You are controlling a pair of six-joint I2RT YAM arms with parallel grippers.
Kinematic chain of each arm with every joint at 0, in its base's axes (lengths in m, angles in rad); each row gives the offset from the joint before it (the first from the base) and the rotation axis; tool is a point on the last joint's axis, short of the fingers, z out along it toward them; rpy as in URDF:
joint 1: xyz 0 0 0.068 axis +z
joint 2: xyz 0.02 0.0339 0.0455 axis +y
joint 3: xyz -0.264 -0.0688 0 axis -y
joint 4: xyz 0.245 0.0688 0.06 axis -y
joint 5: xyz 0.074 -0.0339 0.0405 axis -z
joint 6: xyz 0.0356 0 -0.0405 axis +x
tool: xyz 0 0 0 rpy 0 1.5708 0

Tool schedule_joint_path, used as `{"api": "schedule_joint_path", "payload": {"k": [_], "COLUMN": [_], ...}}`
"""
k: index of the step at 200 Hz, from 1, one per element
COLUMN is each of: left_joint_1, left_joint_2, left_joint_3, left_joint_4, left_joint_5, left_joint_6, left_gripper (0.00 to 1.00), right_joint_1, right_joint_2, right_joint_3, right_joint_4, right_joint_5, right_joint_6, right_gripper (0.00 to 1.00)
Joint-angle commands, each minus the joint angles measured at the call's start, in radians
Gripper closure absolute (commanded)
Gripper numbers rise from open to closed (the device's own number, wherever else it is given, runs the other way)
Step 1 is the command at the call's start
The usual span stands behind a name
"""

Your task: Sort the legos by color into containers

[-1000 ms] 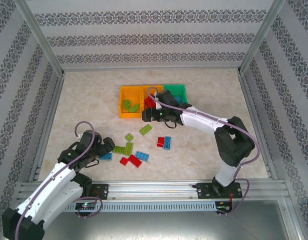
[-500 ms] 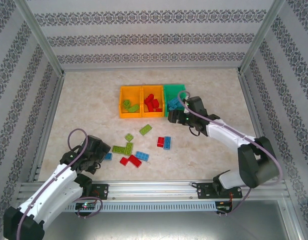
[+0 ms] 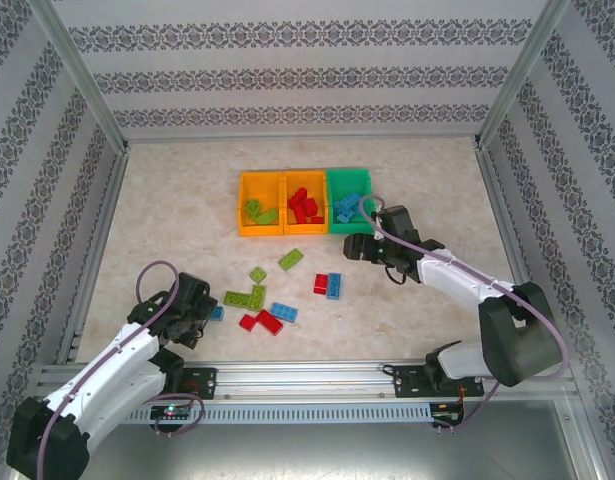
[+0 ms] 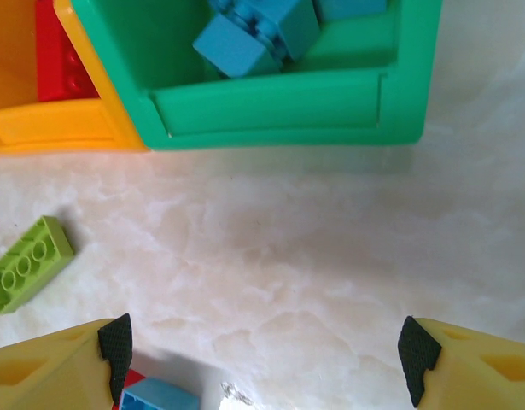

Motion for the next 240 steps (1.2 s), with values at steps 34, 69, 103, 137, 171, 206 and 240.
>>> {"api": "schedule_joint_path", "payload": {"k": [34, 69, 103, 137, 171, 206, 240], "left_joint_1": [-0.008, -0.003, 0.001, 0.001, 0.001, 0.000, -0.001], "left_joint_2": [0.134, 0.209, 0.216, 0.188, 0.179, 0.150, 0.154], "left_joint_3": [0.010, 0.006, 0.002, 0.006, 0.018, 0.063, 0.207], "left_joint_4": [0.163, 0.237, 0.253, 0.263, 0.270, 0.247, 0.236], "left_joint_5": [-0.056, -0.052, -0.063, -0.085, -0.095, -0.107, -0.123], "left_joint_6": [0.033, 0.058, 0.071, 0.091, 0.124, 0.176, 0.305], "left_gripper": [0.28, 0.41, 0.46, 0.60, 0.70, 0.74, 0.77], "right_joint_1": [0.014, 0.016, 0.014, 0.012, 0.015, 0.015, -0.008], "right_joint_2": [-0.083, -0.143, -0.195, -0.212, -0.225, -0.254, -0.276], "right_joint_3": [-0.049, -0.097, -0.122, -0.128, -0.133, -0.142, -0.166], "right_joint_4": [-0.052, -0.075, -0.110, -0.121, -0.130, -0.149, -0.155], "right_joint_5": [0.005, 0.035, 0.062, 0.065, 0.066, 0.086, 0.094], "right_joint_6": [-0.022, -0.007, -0.007, -0.001, 0.005, 0.003, 0.006], "right_gripper": [0.21, 0.21, 0.21, 0.21, 0.20, 0.20, 0.19]}}
